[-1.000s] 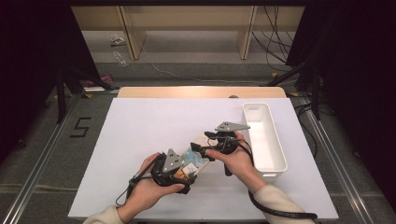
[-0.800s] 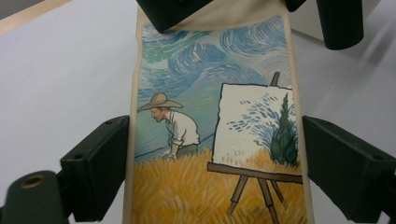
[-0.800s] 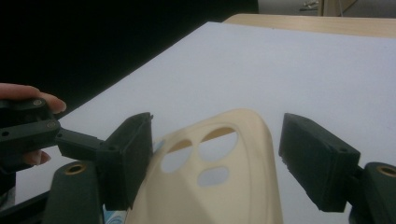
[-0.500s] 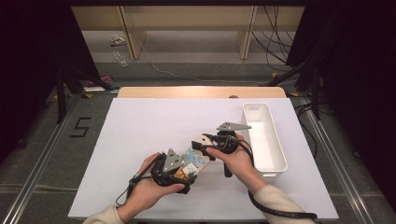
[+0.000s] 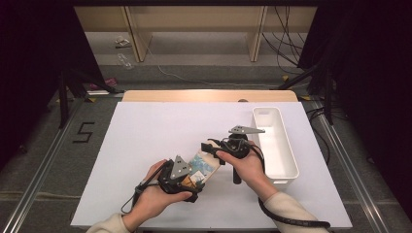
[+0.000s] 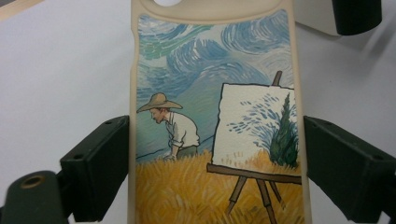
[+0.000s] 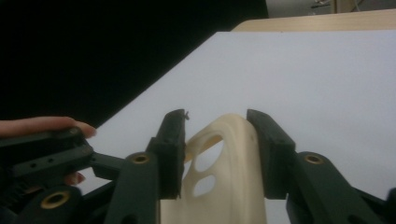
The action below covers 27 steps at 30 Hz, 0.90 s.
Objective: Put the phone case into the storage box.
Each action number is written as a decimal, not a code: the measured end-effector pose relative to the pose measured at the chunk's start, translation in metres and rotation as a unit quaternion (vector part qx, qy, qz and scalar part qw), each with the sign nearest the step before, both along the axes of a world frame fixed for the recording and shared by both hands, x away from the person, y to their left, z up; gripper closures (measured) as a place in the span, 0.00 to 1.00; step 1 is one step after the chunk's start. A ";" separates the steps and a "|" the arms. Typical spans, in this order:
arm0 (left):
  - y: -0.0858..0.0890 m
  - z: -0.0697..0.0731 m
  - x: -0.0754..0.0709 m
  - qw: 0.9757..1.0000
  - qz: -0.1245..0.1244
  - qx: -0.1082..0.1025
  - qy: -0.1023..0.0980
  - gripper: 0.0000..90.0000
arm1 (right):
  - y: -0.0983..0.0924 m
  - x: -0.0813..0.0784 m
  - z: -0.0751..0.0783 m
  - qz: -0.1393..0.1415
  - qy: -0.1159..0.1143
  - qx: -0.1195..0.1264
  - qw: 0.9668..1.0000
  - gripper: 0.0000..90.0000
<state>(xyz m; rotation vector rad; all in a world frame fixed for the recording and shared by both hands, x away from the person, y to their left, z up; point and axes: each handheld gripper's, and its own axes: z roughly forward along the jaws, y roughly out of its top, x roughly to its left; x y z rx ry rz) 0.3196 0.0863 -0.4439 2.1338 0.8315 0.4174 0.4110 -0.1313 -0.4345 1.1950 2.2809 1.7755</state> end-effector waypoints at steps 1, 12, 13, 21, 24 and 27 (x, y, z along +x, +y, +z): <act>0.000 -0.001 0.000 1.000 -0.001 0.002 0.001 0.12 | 0.000 0.000 0.001 0.004 0.000 0.007 1.000 0.73; 0.002 0.004 0.001 1.000 -0.004 -0.007 -0.024 0.31 | 0.002 -0.011 0.025 0.045 -0.042 0.027 0.998 0.89; 0.002 0.004 0.001 1.000 0.000 -0.011 -0.029 0.26 | 0.002 -0.014 0.027 0.033 -0.047 0.035 0.998 0.89; 0.010 0.007 0.005 0.998 0.007 -0.046 -0.039 0.20 | -0.004 -0.018 0.053 0.042 -0.090 0.016 0.995 0.89; 0.013 0.005 0.008 0.998 0.008 -0.049 -0.036 0.18 | -0.004 -0.020 0.058 0.050 -0.104 -0.002 0.993 0.89; 0.014 0.004 0.009 0.998 0.006 -0.052 -0.035 0.18 | -0.003 -0.020 0.060 0.059 -0.113 -0.019 0.992 0.89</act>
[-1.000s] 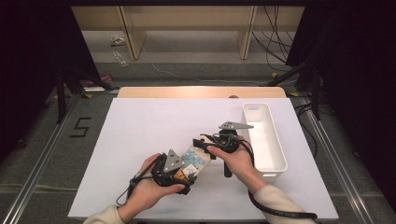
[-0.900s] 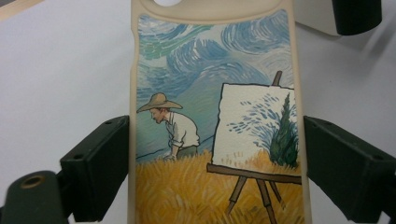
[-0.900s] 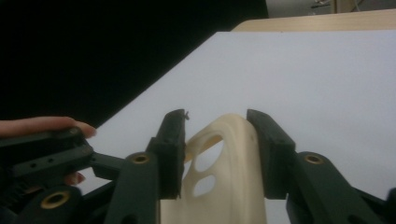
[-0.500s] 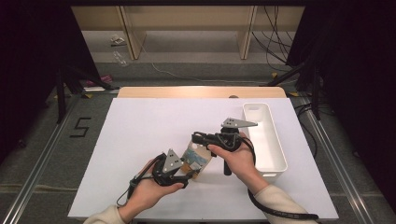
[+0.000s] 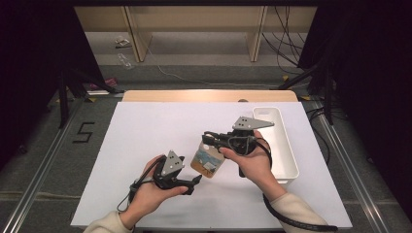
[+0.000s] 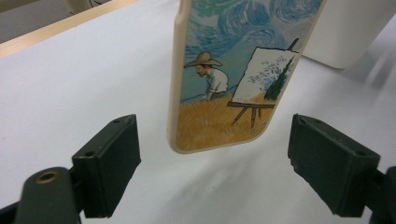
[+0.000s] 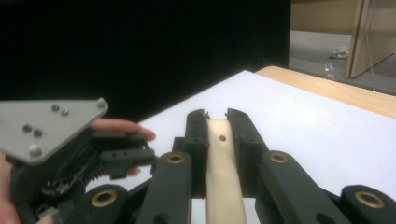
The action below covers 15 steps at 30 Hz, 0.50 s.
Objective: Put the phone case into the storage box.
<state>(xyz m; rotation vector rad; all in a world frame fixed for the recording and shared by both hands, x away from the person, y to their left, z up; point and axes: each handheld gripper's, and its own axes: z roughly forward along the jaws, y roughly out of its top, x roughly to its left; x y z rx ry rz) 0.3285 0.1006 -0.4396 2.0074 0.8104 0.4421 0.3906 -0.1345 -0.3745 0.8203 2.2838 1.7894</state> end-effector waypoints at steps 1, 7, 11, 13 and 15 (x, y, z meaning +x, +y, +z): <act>0.001 0.000 0.000 1.000 -0.002 0.001 0.001 0.18 | 0.000 0.000 0.000 0.001 -0.001 -0.004 1.000 0.89; 0.002 -0.002 0.002 1.000 -0.013 -0.003 0.001 0.18 | 0.002 -0.001 0.004 0.031 -0.025 -0.046 0.998 0.89; 0.002 -0.003 0.002 1.000 -0.018 -0.002 0.004 0.18 | 0.004 -0.002 0.004 0.049 -0.033 -0.068 0.996 0.89; 0.002 -0.003 0.002 1.000 -0.020 -0.001 0.003 0.19 | 0.005 -0.003 0.004 0.051 -0.034 -0.071 0.996 0.89; 0.002 -0.003 0.002 1.000 -0.022 -0.001 0.003 0.19 | 0.005 -0.003 0.005 0.057 -0.034 -0.073 0.995 0.89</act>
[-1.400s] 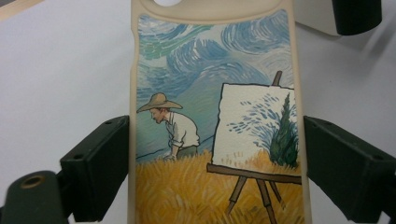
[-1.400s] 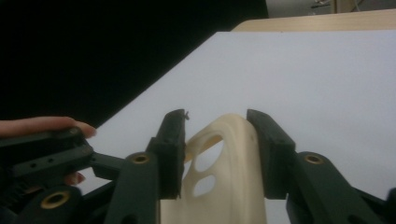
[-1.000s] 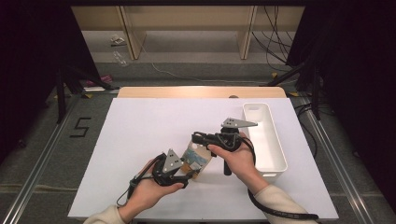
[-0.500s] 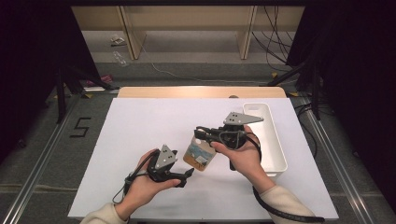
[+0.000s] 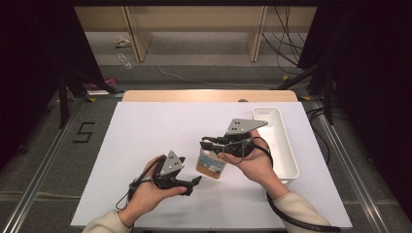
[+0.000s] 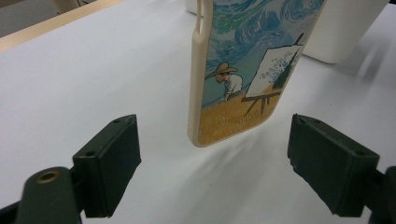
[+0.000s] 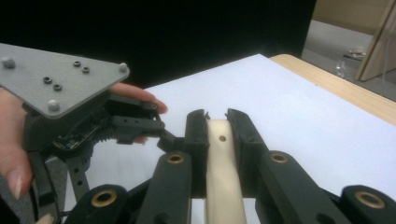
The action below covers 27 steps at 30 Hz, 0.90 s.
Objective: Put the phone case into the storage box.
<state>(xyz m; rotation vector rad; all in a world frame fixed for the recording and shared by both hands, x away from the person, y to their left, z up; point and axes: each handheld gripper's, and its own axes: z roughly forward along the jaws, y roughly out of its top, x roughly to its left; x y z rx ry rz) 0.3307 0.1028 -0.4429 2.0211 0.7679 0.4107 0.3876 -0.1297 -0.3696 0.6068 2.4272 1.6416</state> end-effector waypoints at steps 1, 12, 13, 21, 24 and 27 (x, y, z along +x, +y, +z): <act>0.000 0.000 0.000 1.000 0.000 0.000 0.000 0.19 | 0.000 0.000 0.000 0.002 -0.001 -0.001 1.000 0.89; 0.001 -0.002 0.002 1.000 -0.008 -0.001 0.002 0.19 | 0.003 -0.003 0.002 0.020 0.000 -0.014 1.000 0.89; 0.001 -0.002 0.002 1.000 -0.010 -0.003 0.002 0.20 | 0.004 -0.003 0.002 0.020 0.001 -0.015 1.000 0.89; -0.001 -0.003 0.001 1.000 -0.027 -0.001 0.001 0.21 | 0.008 -0.005 0.002 0.030 0.004 -0.019 0.999 0.89; -0.001 -0.004 0.001 0.999 -0.035 -0.004 -0.001 0.23 | 0.009 -0.007 0.003 0.033 0.005 -0.021 0.999 0.89; -0.002 -0.005 0.001 0.999 -0.038 -0.004 -0.001 0.24 | 0.010 -0.007 0.003 0.035 0.004 -0.021 0.999 0.89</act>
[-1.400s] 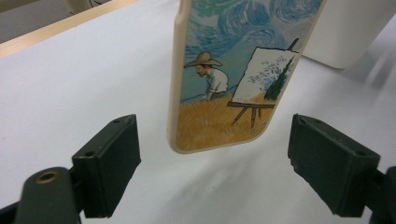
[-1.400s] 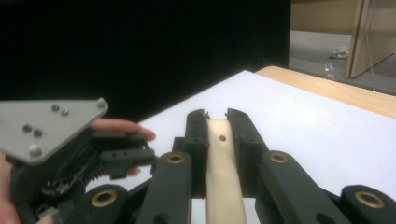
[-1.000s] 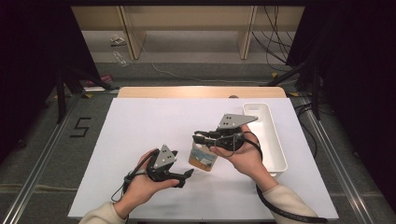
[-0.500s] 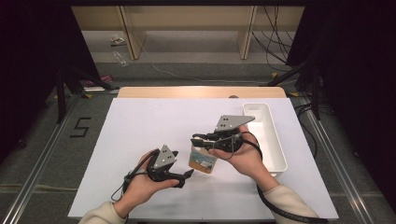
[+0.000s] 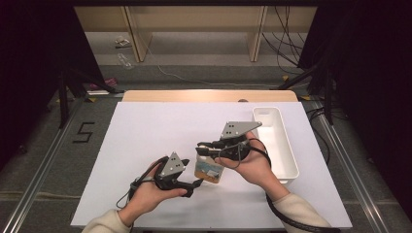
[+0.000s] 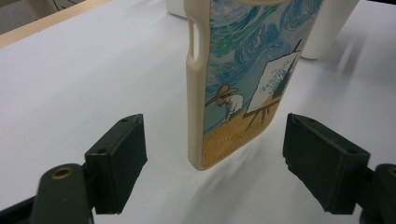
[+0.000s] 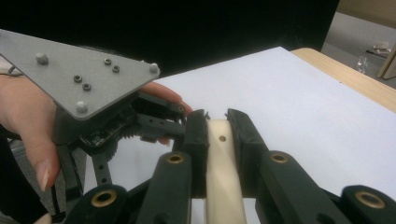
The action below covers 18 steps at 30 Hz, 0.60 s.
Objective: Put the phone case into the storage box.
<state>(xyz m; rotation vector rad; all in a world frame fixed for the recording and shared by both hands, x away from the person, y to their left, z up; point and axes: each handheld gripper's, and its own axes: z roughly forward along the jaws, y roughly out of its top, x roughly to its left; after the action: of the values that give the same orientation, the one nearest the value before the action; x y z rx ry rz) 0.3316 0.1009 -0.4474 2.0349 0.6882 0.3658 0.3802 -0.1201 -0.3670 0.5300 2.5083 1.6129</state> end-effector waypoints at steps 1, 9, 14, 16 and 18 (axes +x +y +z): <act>0.000 0.000 0.000 1.000 0.000 0.000 0.000 0.24 | 0.000 0.000 0.000 0.000 0.001 0.000 1.000 0.89; 0.000 -0.002 0.001 1.000 -0.008 0.000 0.000 0.26 | 0.003 -0.002 -0.001 0.007 0.003 -0.002 1.000 0.89; 0.000 -0.003 0.001 1.000 -0.013 -0.004 -0.002 0.28 | 0.005 -0.003 -0.001 0.012 0.006 0.000 1.000 0.89; 0.000 -0.003 0.001 1.000 -0.014 -0.002 -0.003 0.28 | 0.005 -0.004 -0.001 0.014 0.006 0.000 1.000 0.89; 0.000 -0.003 0.001 1.000 -0.017 0.000 -0.004 0.28 | 0.006 -0.004 -0.001 0.016 0.007 0.000 1.000 0.89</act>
<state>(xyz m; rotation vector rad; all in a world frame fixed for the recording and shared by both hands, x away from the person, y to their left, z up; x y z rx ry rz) 0.3329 0.1011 -0.4507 2.0416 0.6488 0.3548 0.3758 -0.1141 -0.3675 0.5053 2.5382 1.6266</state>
